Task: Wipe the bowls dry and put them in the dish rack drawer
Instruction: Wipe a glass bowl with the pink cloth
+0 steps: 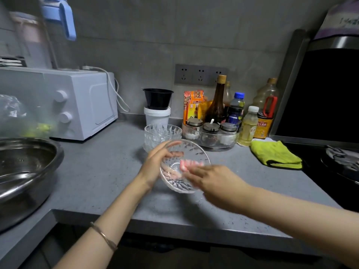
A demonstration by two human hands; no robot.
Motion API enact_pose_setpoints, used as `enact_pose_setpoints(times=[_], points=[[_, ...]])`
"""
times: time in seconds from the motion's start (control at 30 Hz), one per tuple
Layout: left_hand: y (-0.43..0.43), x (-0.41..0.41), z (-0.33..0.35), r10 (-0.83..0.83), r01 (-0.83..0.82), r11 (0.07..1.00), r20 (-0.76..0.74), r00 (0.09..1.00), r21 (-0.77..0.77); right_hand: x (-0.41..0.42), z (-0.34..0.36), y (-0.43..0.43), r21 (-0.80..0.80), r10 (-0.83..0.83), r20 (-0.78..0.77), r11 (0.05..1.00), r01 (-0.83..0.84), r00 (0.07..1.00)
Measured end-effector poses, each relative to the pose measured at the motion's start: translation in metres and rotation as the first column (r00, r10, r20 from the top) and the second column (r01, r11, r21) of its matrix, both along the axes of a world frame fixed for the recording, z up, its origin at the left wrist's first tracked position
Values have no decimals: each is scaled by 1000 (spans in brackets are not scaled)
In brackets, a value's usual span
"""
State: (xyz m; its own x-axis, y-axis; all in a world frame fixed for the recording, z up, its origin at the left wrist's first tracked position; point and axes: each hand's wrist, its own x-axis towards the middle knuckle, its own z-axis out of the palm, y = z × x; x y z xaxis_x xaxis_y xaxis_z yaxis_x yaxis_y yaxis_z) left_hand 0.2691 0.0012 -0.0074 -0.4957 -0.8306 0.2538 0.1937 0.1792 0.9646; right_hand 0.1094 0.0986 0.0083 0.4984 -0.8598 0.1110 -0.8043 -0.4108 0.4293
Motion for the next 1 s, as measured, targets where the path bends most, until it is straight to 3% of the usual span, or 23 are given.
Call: enact_pose_setpoints(times=[0.07,0.13,0.33,0.4,0.5,0.57,0.7,0.8,0.9,1.0], points=[[5,-5,-3,24,-24,1000,-44,999,10,16,1,10,209,-97,121,975,70,988],[7,-7,-7,7,-6,1000,-54,999,19,22,3,10,253,-88,183,967,40,979],[10,-7,-7,81,-77,996,-107,991,35,19,4,3,48,-200,-21,979,200,980],[12,-8,-9,116,-111,992,-95,989,58,27,2,7,68,-143,46,988,140,989],[14,-9,-12,118,-111,991,-97,988,74,31,0,6,139,-51,269,990,14,962],[14,-9,-12,97,-89,992,-100,990,85,25,-1,-2,111,-57,276,993,27,960],[15,-9,-10,148,-124,981,-158,976,150,26,0,-5,33,-212,125,977,209,969],[16,-9,-13,115,-65,966,-188,976,251,32,7,1,7,-97,284,995,99,954],[15,-5,-10,31,18,964,-179,983,265,27,15,2,99,-133,559,991,93,819],[13,-1,-7,-33,69,974,-165,986,216,21,28,4,324,-256,838,944,-63,482]])
